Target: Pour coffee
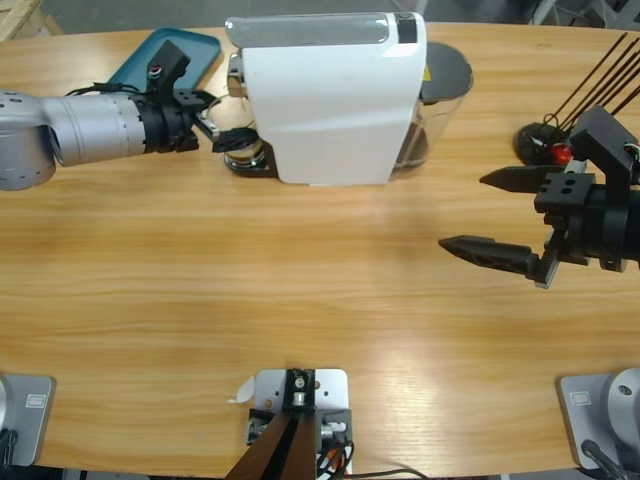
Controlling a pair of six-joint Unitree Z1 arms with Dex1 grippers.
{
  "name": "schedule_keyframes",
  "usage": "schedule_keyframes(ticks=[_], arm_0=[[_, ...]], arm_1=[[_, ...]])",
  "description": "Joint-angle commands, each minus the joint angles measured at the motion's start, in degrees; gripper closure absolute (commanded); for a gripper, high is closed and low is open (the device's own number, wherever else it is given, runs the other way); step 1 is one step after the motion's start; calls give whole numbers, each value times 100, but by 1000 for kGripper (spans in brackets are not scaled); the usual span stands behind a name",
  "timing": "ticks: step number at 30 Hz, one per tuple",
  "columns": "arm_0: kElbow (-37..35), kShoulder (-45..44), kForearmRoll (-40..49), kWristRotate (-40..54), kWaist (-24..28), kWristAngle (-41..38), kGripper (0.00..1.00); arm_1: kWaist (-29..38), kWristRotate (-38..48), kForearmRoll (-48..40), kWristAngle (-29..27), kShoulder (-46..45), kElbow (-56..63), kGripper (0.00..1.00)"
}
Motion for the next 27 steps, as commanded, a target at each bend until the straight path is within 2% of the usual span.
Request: schedule_keyframes(ticks=[1,17,25,27], arm_0=[[-62,498,-38,3,-62,-105,4],[-187,553,-38,12,-61,-105,71],[-188,588,-38,56,-62,-178,461],[-188,600,-38,56,-62,-236,486]], arm_1=[[46,68,-38,-1,-85,188,0],[41,68,-38,7,-22,170,0],[41,68,-38,7,-20,170,0],[42,68,-38,9,-31,177,0]])
